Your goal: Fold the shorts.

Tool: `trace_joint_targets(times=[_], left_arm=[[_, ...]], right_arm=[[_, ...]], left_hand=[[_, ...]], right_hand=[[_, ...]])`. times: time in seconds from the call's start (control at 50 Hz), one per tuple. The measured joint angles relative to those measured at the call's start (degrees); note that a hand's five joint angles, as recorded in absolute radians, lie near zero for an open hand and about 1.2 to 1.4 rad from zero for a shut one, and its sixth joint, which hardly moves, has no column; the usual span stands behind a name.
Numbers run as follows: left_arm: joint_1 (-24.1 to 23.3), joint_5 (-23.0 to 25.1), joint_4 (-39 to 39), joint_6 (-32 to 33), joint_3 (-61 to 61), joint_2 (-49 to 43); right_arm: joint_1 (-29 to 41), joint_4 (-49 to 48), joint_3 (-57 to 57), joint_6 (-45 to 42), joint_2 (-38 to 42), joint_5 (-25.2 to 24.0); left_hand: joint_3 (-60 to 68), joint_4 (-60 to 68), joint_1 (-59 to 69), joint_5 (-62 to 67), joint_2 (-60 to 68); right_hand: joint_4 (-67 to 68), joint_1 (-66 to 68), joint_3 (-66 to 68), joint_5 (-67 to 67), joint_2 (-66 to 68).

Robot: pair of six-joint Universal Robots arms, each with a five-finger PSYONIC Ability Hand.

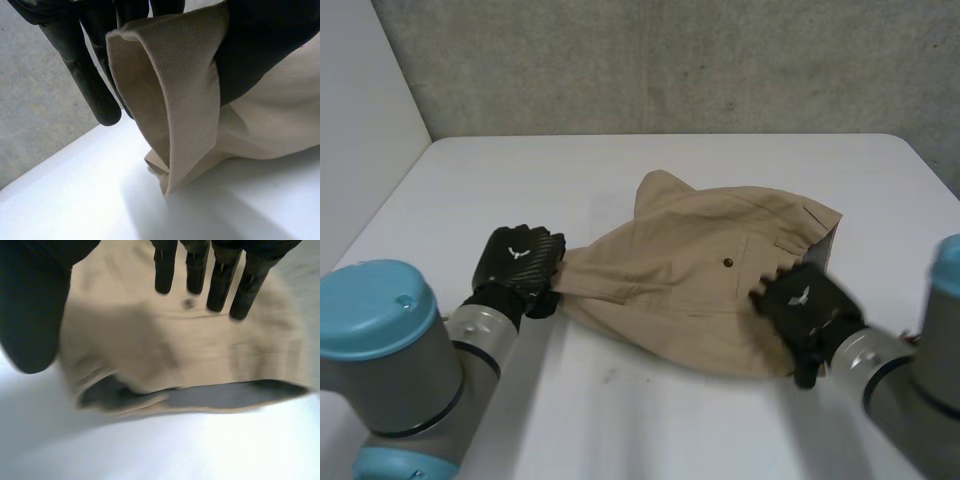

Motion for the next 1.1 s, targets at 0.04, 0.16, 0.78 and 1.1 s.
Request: trace_joint_targets(times=[0.04,0.16,0.78,1.1], left_arm=[[0.1,0.0,-0.2,0.0,-1.3,2.1],[0.4,0.0,-0.2,-0.1,-3.7,5.2],[0.5,0.0,0.6,-0.4,-7.9,10.7],[0.6,0.0,1.6,-0.5,-8.2,11.1]], right_arm=[[-1.8,-1.0,-0.2,2.6,-4.0,-0.3],[-5.9,-6.5,-1.6,13.7,-9.8,-2.5],[-6.4,0.0,-14.3,33.5,16.5,-12.1],[-2.6,-3.9,-15.4,33.5,20.2,-12.2]], left_hand=[[0.0,0.0,0.0,0.0,0.0],[0.0,0.0,0.0,0.0,0.0],[0.0,0.0,0.0,0.0,0.0],[0.0,0.0,0.0,0.0,0.0]], right_hand=[[-9.8,-6.5,-10.7,-10.0,-8.5],[-9.8,-6.5,-10.9,-10.1,-8.5],[7.4,8.1,7.9,5.1,9.3],[16.0,15.6,16.4,13.2,18.1]])
